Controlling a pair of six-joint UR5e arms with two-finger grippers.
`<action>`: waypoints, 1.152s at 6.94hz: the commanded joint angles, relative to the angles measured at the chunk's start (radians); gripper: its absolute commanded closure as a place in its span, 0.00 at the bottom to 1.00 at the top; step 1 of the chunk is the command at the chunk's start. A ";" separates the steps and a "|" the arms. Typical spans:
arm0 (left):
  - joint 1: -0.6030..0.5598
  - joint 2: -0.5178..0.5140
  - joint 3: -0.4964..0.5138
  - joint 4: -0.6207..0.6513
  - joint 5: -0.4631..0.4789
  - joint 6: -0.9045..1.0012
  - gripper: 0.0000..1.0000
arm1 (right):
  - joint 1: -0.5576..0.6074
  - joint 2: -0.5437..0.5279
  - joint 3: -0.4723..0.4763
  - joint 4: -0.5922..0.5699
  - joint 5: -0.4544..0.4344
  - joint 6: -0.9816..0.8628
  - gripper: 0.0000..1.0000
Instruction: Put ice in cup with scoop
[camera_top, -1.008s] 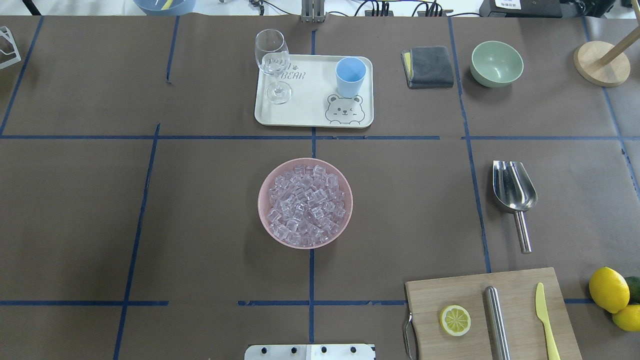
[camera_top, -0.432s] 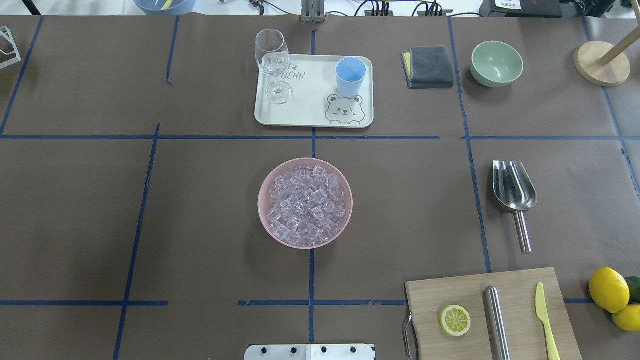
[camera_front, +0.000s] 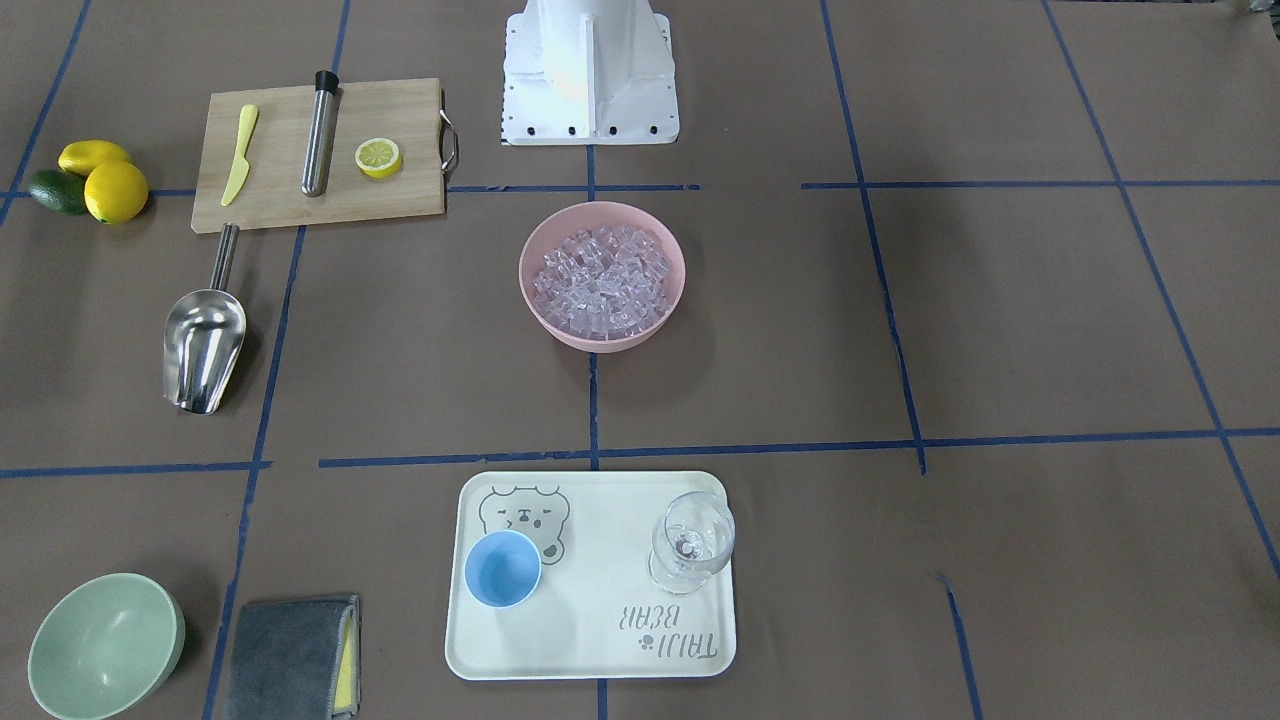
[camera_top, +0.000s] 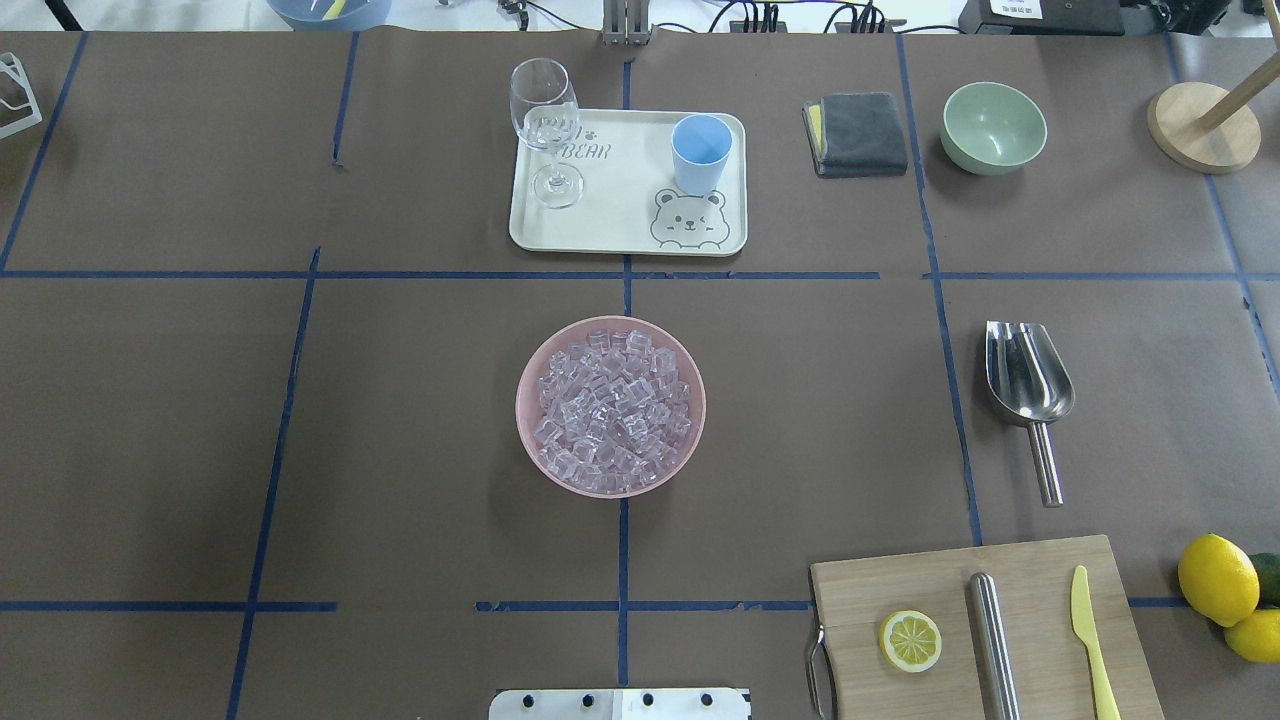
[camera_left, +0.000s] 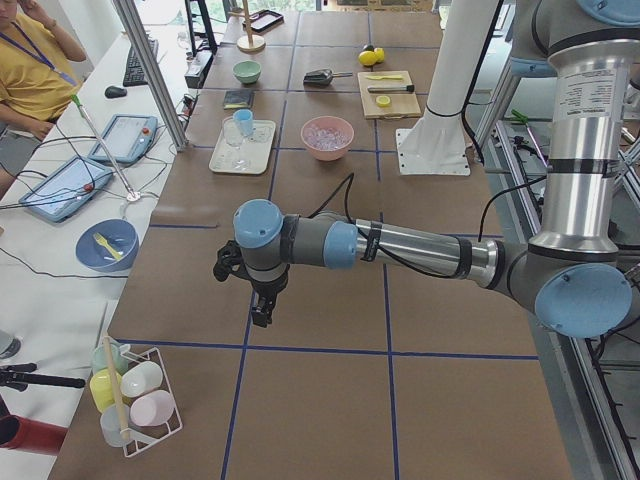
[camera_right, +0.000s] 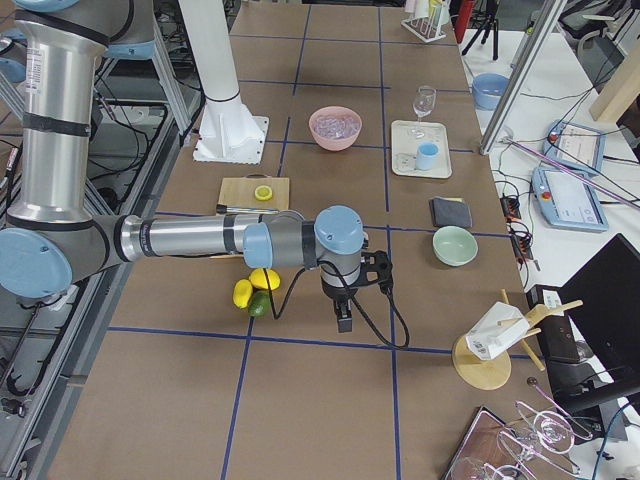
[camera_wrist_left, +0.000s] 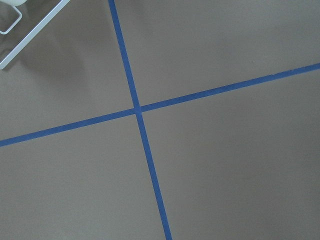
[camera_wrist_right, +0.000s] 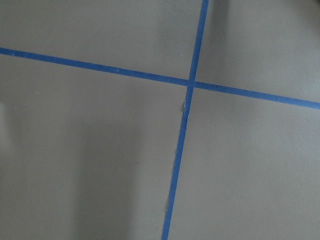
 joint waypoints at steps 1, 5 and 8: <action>-0.001 -0.006 0.013 -0.121 -0.004 -0.005 0.00 | 0.000 0.021 -0.015 0.001 0.021 -0.002 0.00; 0.022 -0.087 0.109 -0.576 -0.007 -0.012 0.00 | -0.003 0.042 0.004 0.002 0.064 0.001 0.00; 0.175 -0.110 0.099 -0.726 -0.016 -0.068 0.00 | -0.021 0.048 0.007 0.024 0.076 0.046 0.00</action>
